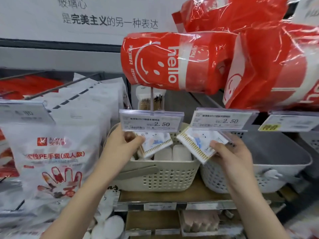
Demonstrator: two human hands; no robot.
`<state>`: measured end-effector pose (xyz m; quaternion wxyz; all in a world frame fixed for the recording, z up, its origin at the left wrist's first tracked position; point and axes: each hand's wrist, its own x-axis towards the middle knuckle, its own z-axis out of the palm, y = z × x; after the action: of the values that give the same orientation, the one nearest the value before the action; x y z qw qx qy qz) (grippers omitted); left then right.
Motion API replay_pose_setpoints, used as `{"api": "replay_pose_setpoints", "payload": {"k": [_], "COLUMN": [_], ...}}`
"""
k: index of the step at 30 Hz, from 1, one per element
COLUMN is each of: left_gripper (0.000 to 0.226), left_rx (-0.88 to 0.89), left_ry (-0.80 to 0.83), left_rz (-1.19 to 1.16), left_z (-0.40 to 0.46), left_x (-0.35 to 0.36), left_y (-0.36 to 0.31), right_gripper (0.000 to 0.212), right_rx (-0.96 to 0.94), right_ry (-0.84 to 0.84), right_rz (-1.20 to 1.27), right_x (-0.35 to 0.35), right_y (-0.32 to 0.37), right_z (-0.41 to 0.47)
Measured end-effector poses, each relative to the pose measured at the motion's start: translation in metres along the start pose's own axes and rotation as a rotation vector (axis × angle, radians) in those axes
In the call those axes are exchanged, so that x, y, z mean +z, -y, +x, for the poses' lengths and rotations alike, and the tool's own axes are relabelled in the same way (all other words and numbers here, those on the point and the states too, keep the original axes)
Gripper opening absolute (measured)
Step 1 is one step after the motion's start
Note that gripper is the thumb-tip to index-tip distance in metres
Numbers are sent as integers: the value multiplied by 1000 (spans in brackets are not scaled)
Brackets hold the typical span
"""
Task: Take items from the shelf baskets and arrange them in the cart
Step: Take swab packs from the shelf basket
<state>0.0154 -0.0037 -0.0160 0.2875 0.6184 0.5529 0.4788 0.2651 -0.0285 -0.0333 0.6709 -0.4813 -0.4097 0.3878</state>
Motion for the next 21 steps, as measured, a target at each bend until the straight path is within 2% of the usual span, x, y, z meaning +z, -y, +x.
{"api": "replay_pose_setpoints", "payload": {"k": [2,4,10,15,18,21], "left_gripper": [4,12,27,19,17,30], "left_rx": [-39,-67,-26,-25,-22,-38], "left_ry": [48,102,211,428,507,597], "left_rz": [64,132,221,148,193,282], "left_z": [5,7,8,18,27,35], "left_x": [3,7,13,12,18,27], "left_y": [3,5,11,10,10,10], "right_gripper": [34,38,38,33,33,30], "right_rx": [-28,-47,-114,-142,-191,-180], "right_ry": [5,-1,70,2,-8,-16], "right_rz": [-29,-59,-271,-160,-77,-16], "right_x": [8,14,20,19,20,17], "right_y": [0,-3,-3,-8,-6,-7], "right_z": [7,12,21,23,21,20]}}
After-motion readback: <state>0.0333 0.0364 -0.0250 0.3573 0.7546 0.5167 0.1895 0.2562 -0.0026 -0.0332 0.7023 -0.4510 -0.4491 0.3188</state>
